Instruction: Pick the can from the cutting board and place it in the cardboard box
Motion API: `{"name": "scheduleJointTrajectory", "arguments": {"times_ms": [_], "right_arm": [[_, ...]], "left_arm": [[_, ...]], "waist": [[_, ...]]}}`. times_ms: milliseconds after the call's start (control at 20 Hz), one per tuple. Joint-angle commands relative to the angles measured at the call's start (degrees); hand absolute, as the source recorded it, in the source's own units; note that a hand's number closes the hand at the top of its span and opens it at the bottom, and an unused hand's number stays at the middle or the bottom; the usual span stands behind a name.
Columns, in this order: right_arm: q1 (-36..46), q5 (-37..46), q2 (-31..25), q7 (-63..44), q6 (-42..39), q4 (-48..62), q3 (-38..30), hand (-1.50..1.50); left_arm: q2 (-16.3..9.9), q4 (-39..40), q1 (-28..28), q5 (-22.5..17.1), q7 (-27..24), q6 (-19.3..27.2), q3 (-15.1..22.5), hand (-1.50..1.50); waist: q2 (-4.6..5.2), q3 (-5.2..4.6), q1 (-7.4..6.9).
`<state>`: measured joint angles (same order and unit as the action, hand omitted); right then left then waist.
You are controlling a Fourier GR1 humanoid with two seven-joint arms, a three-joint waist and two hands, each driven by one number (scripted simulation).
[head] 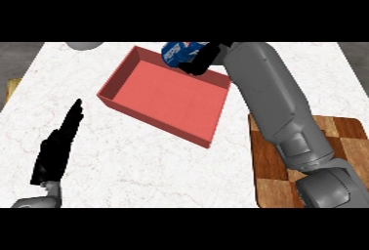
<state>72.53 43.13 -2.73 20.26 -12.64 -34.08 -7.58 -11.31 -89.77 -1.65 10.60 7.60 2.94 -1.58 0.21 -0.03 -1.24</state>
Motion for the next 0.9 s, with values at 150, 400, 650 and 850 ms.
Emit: {"name": "scheduleJointTrajectory", "arguments": {"times_ms": [150,400,650,850], "right_arm": [[6.08,-2.55,2.66,-3.54,5.71,11.45,5.78,1.5],[4.97,-5.08,2.71,-4.98,8.94,17.08,12.66,1.5],[4.08,-9.23,2.72,-7.05,11.88,21.51,11.76,-1.5],[3.55,-11.99,2.73,-4.4,12.06,22.12,13.18,-1.5]], "left_arm": [[0.32,1.96,-1.53,0.55,-1.15,-0.68,0.43,0.0],[-0.04,0.61,-2.74,-0.15,-0.3,-2.32,0.85,0.0],[0.55,2.32,-1.14,0.61,-3.91,-2.09,1.58,0.0],[1.18,2.88,-3.11,1.27,-1.98,-1.48,1.76,0.0]], "waist": [[0.53,-0.04,-1.99],[0.67,-0.05,-3.57],[1.26,-0.07,-5.46],[1.29,-0.04,-4.91]]}}
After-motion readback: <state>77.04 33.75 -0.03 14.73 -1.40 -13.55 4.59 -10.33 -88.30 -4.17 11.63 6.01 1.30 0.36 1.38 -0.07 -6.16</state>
